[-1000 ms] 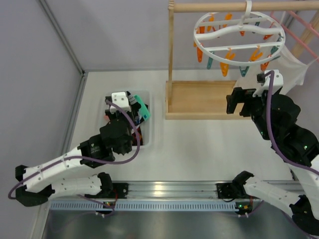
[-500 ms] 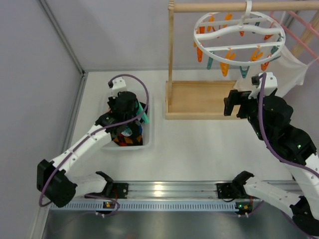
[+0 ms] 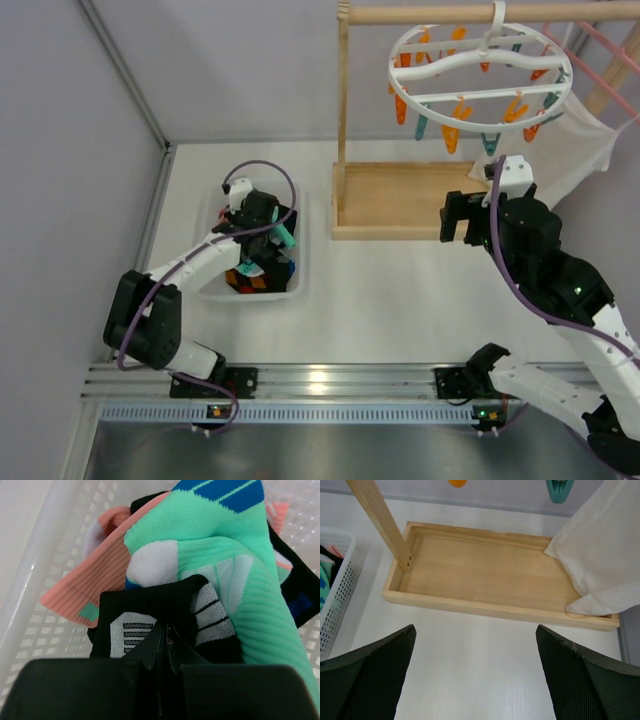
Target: Remove the socks clipped to the hanger
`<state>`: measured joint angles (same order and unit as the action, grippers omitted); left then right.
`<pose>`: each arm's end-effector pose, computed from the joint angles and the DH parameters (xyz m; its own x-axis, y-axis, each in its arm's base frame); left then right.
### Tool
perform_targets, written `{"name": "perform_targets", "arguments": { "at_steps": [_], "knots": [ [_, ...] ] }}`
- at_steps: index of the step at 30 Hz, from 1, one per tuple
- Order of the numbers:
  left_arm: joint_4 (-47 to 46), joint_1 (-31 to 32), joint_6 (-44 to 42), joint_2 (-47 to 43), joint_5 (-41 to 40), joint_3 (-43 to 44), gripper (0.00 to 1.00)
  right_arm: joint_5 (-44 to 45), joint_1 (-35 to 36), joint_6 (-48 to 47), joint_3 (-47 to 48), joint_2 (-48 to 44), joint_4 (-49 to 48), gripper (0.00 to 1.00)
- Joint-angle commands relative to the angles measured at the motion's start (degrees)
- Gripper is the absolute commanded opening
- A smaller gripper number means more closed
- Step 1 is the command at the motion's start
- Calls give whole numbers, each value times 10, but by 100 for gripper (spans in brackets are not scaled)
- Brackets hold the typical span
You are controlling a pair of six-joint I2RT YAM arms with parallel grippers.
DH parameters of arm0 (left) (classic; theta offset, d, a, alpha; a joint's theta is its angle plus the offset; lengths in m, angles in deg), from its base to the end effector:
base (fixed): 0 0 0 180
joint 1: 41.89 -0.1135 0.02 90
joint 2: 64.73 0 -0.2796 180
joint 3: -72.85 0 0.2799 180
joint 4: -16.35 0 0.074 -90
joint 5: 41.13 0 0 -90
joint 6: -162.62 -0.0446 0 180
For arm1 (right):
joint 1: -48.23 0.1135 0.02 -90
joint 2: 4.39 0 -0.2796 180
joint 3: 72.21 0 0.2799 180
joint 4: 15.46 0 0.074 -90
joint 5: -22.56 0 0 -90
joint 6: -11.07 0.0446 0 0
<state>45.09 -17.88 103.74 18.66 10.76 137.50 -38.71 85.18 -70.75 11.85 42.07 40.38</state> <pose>0.3095 -0.1078 0.2209 -0.5449 -0.2024 -0.8137 -0.4001 0.9156 0.0401 0.1380 0.0770 0.4516 -0.2707 -0.0475 -0.9615 -0.1250 0.9921 -0.0138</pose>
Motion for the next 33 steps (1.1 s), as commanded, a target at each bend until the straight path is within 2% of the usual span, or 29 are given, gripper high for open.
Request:
{"name": "perform_targets", "arguments": {
  "at_steps": [1,7,14,19,24,25,29,31,32,33],
  "knots": [
    [-1,-9,23,24,25,-6,0,-10,0,9,-11,-16,-35,99],
    [-1,-9,17,54,51,0,0,-14,-1,13,-30,-22,-37,99],
    [32,-9,22,-5,17,4,0,-14,-1,13,-30,-29,-36,99],
    [67,-9,16,-42,9,31,21,-14,-1,14,-28,-30,-35,100],
    [101,-9,10,-118,12,48,40,-11,-1,11,-29,-30,-35,100],
    [108,-9,6,-141,9,51,49,-10,-1,12,-29,-30,-36,99],
    [145,-9,-11,-192,3,91,67,-10,-1,15,-32,-27,-36,99],
    [165,-9,-27,-212,19,109,74,-3,0,23,-38,-25,-44,99],
    [174,-9,-35,-215,31,119,84,0,-2,26,-41,-24,-47,99],
    [187,-9,-60,-216,48,142,87,1,-5,30,-44,-22,-50,99]
  ]
}}
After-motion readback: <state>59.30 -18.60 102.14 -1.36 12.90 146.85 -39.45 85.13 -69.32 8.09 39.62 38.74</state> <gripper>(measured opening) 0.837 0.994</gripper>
